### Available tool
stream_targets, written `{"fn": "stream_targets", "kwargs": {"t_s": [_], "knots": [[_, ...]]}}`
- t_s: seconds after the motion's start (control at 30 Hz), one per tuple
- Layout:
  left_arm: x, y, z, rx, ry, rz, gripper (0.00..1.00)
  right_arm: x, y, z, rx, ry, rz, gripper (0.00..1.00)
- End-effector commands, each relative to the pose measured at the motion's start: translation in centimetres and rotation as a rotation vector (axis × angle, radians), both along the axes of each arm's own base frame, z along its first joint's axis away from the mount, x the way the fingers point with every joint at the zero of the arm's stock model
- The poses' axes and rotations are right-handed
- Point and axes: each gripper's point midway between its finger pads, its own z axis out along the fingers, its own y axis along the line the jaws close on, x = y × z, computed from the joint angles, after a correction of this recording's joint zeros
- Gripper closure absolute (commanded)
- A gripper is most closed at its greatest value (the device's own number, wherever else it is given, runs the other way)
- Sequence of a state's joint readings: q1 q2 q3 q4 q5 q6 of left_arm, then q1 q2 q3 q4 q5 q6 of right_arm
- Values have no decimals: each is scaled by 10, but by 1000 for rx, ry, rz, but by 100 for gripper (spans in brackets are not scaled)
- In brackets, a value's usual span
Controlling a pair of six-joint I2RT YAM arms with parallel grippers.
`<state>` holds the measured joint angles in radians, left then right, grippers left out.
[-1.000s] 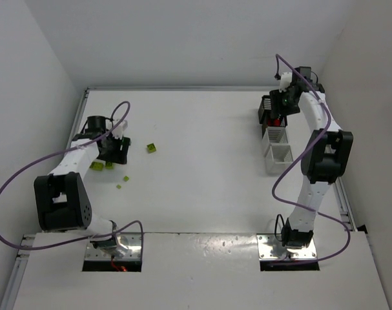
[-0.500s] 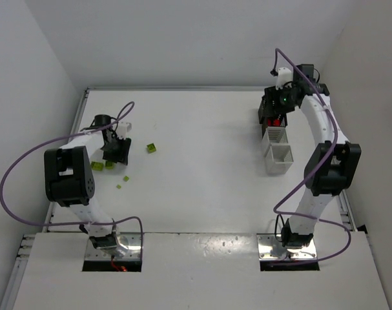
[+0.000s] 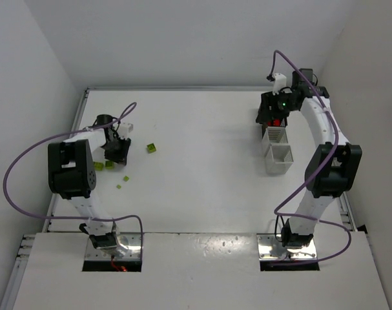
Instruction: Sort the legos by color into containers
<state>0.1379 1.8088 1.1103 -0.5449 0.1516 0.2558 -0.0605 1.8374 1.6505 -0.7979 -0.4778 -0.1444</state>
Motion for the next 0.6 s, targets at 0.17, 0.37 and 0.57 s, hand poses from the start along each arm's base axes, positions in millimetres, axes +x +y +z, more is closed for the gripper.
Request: {"fn": "stream_targets", "kwargs": {"t_s": [0.17, 0.37, 0.57], "knots": [[19, -2, 11, -34, -55, -31, 77, -34, 67, 32, 256, -51, 257, 42], [14, -49, 52, -277, -133, -150, 87, -48, 107, 20, 274, -47, 373, 43], [-6, -121, 113, -693, -133, -308, 90, -50, 160, 19, 311, -82, 470, 43]]}}
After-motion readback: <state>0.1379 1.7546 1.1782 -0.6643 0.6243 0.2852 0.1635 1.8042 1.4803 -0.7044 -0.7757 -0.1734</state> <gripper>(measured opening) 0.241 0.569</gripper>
